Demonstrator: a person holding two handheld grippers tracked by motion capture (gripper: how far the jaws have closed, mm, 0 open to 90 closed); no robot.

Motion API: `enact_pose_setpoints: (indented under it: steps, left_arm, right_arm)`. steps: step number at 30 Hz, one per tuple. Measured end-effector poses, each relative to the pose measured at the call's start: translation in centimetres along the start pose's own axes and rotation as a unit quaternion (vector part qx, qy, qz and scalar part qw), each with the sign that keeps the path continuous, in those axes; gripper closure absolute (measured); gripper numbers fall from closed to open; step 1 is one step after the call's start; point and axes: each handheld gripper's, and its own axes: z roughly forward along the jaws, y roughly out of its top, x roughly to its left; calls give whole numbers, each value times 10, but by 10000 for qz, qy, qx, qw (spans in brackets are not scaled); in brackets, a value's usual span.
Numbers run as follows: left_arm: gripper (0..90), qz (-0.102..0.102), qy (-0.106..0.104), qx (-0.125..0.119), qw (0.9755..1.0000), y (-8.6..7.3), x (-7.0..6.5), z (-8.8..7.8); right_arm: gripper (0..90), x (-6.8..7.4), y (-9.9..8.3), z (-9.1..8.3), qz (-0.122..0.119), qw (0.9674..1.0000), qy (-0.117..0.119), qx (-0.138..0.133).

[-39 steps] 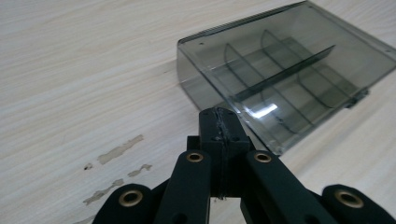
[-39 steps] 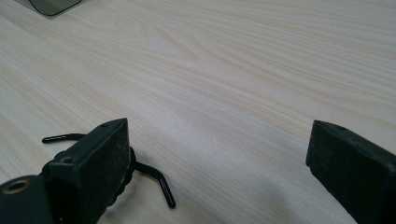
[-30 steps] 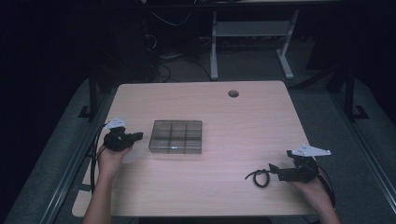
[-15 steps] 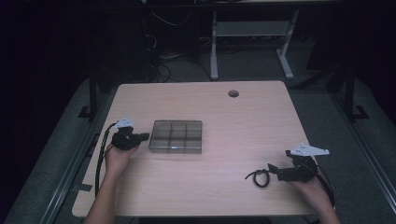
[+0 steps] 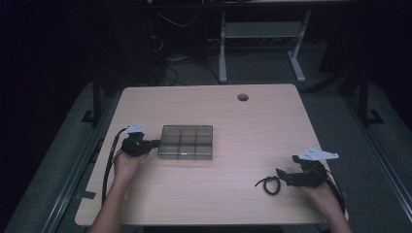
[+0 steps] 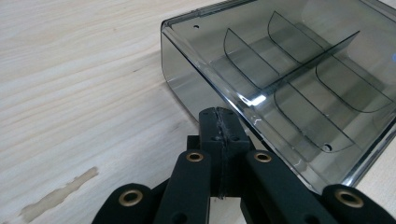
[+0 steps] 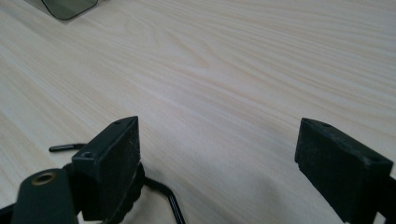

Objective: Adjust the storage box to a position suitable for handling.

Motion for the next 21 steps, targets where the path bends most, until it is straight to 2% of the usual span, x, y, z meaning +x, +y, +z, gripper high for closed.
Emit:
enact_pose_setpoints:
  steps: [4, 6, 7, 8, 10, 13, 14, 17, 21]
  left_arm:
    - [897, 10, -43, -30, 10000, 2, -4, 4]
    - [898, 78, -76, 22, 9999, 3, -5, 4]
    - [898, 39, -74, -19, 10000, 3, -7, 5]
    - [897, 91, -83, 22, 9999, 4, -7, 5]
    - [897, 15, -124, -36, 9999, 4, -9, 7]
    - [898, 55, -157, -20, 9999, 5, -11, 9]
    - [898, 129, -165, 16, 9998, 5, -11, 9]
    - [898, 124, -167, 6, 9998, 6, -14, 11]
    - [897, 184, -194, 49, 9996, 8, -17, 14]
  right_arm:
    - [175, 0, 8, 8, 31, 10000, 51, 47]
    - [242, 3, 11, 10, -50, 10000, 45, 20]
    - [260, 4, 13, 11, -65, 10000, 50, 4]
    - [291, 4, 15, 12, -68, 9999, 83, 1]
    - [340, 6, 20, 14, -48, 9999, 158, -21]
    - [446, 7, 27, 19, -99, 9996, 263, -60]
    - [477, 8, 29, 21, -107, 9995, 287, -71]
    - [565, 10, 37, 27, -173, 9990, 397, -99]
    - [657, 14, 46, 35, -198, 9984, 523, -105]
